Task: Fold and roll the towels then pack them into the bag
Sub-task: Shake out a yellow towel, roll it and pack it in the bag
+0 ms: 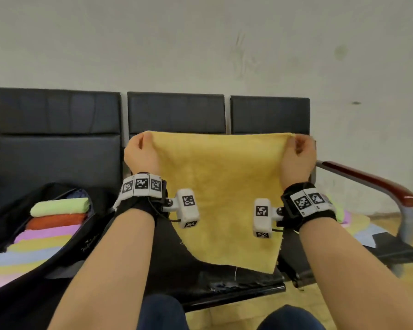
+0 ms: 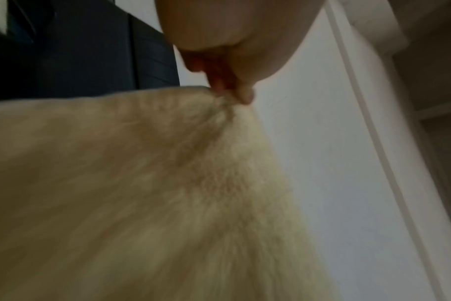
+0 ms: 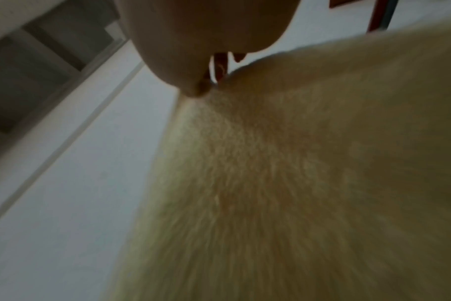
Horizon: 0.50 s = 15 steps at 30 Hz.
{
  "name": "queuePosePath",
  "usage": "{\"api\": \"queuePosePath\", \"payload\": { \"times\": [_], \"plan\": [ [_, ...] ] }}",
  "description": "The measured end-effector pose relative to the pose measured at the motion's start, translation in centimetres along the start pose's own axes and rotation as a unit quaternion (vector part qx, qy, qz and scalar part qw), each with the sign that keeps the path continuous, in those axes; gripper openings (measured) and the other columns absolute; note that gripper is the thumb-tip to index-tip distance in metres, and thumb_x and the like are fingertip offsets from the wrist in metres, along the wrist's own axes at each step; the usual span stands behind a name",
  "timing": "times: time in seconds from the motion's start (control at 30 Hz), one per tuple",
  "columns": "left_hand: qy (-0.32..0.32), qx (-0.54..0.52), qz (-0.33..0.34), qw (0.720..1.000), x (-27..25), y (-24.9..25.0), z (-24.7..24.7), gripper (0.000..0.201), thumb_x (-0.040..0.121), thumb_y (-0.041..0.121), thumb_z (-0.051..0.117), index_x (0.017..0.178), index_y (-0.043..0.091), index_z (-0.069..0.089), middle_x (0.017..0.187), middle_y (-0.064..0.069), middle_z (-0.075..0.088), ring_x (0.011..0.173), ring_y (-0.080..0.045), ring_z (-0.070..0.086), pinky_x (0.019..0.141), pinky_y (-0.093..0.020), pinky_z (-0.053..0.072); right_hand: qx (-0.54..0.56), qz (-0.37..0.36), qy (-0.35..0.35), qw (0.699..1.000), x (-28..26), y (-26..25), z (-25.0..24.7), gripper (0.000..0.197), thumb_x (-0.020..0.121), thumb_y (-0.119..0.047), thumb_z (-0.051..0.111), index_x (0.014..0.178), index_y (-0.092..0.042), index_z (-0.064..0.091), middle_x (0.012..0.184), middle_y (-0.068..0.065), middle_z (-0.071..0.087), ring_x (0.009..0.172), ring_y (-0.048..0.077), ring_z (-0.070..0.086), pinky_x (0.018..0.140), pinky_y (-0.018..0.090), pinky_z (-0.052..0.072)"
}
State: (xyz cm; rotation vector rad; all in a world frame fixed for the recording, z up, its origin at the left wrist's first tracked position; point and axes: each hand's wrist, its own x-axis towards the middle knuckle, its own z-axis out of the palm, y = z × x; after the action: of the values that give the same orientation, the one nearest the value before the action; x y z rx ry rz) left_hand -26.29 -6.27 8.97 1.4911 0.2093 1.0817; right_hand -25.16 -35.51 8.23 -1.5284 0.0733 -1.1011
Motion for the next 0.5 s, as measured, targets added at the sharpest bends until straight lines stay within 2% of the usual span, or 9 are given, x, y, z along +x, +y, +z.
{"api": "queuePosePath", "payload": {
  "times": [0.03, 0.1, 0.13, 0.2, 0.27, 0.33, 0.37, 0.43, 0.5],
  "plan": [
    [-0.005, 0.072, -0.032, 0.997, -0.2, 0.0, -0.1, 0.030, 0.097, 0.027, 0.046, 0.114, 0.013, 0.067, 0.116, -0.012, 0.064, 0.109, -0.029, 0.053, 0.089, -0.031, 0.040, -0.045, 0.030, -0.039, 0.998, -0.2, 0.2, -0.1, 0.016, 0.096, -0.028, 0.045, 0.101, -0.018, 0.056, 0.094, 0.000, 0.052, 0.090, 0.021, 0.048, 0.082, 0.033, 0.038],
    [-0.016, 0.158, -0.064, 0.985, -1.0, 0.7, 0.0, 0.032, 0.096, 0.029, 0.043, 0.114, 0.018, 0.066, 0.122, -0.011, 0.060, 0.116, -0.033, 0.047, 0.097, -0.036, 0.032, -0.050, 0.080, -0.065, 0.993, -0.3, 0.5, -0.6, 0.017, 0.098, -0.024, 0.042, 0.105, -0.012, 0.053, 0.097, 0.005, 0.050, 0.092, 0.020, 0.046, 0.078, 0.030, 0.034],
    [-0.024, 0.158, -0.055, 0.986, -1.3, 1.2, 0.1, 0.031, 0.096, 0.027, 0.042, 0.113, 0.017, 0.066, 0.121, -0.010, 0.061, 0.116, -0.032, 0.047, 0.100, -0.037, 0.029, -0.035, 0.092, -0.052, 0.994, -0.3, 0.5, -0.9, 0.020, 0.100, -0.020, 0.040, 0.112, -0.008, 0.051, 0.100, 0.005, 0.049, 0.092, 0.020, 0.046, 0.078, 0.028, 0.034],
    [-0.032, 0.094, -0.029, 0.995, -1.5, 1.9, 0.5, 0.030, 0.097, 0.023, 0.044, 0.113, 0.009, 0.065, 0.118, -0.011, 0.063, 0.113, -0.031, 0.052, 0.099, -0.034, 0.032, -0.016, 0.088, -0.017, 0.996, -0.3, 0.0, -1.7, 0.025, 0.103, -0.021, 0.036, 0.121, -0.006, 0.046, 0.102, 0.003, 0.049, 0.089, 0.018, 0.047, 0.075, 0.026, 0.033],
    [-0.031, 0.040, -0.014, 0.999, -1.3, 2.4, 0.6, 0.031, 0.098, 0.021, 0.046, 0.115, 0.001, 0.063, 0.118, -0.016, 0.062, 0.112, -0.030, 0.055, 0.091, -0.029, 0.037, -0.017, 0.056, -0.003, 0.998, -0.3, -0.7, -2.4, 0.025, 0.103, -0.022, 0.036, 0.121, -0.006, 0.046, 0.092, -0.003, 0.050, 0.077, 0.013, 0.048, 0.069, 0.019, 0.033],
    [-0.027, 0.029, -0.003, 0.999, -1.0, 2.7, 0.5, 0.032, 0.098, 0.021, 0.046, 0.115, -0.001, 0.062, 0.118, -0.017, 0.061, 0.111, -0.029, 0.055, 0.090, -0.029, 0.039, -0.022, 0.027, -0.006, 0.999, 0.0, -1.0, -2.8, 0.025, 0.103, -0.020, 0.039, 0.120, -0.004, 0.050, 0.084, -0.008, 0.050, 0.070, 0.006, 0.046, 0.056, 0.011, 0.033],
    [-0.027, 0.029, 0.002, 0.999, -1.0, 2.9, 0.4, 0.032, 0.098, 0.021, 0.047, 0.115, -0.001, 0.062, 0.118, -0.016, 0.062, 0.111, -0.029, 0.056, 0.090, -0.029, 0.040, -0.026, 0.018, -0.006, 0.999, 0.2, -1.1, -3.1, 0.026, 0.102, -0.019, 0.040, 0.120, -0.004, 0.052, 0.086, -0.008, 0.052, 0.071, 0.008, 0.048, 0.058, 0.008, 0.034],
    [-0.030, 0.034, 0.014, 0.999, -0.9, 3.1, 0.4, 0.032, 0.098, 0.021, 0.047, 0.116, 0.000, 0.062, 0.118, -0.015, 0.062, 0.111, -0.028, 0.056, 0.091, -0.030, 0.040, -0.040, 0.000, -0.005, 0.999, 0.4, -1.4, -3.5, 0.028, 0.102, -0.019, 0.041, 0.121, -0.004, 0.056, 0.097, -0.001, 0.055, 0.084, 0.014, 0.050, 0.071, 0.011, 0.033],
    [-0.034, 0.045, 0.022, 0.998, -0.7, 3.0, 0.3, 0.032, 0.098, 0.021, 0.048, 0.116, -0.001, 0.062, 0.118, -0.016, 0.062, 0.111, -0.028, 0.056, 0.092, -0.031, 0.040, -0.054, -0.006, -0.004, 0.999, 0.8, -1.6, -3.6, 0.028, 0.102, -0.019, 0.042, 0.118, -0.004, 0.060, 0.100, 0.003, 0.057, 0.088, 0.016, 0.049, 0.072, 0.014, 0.031]
  ]
}}
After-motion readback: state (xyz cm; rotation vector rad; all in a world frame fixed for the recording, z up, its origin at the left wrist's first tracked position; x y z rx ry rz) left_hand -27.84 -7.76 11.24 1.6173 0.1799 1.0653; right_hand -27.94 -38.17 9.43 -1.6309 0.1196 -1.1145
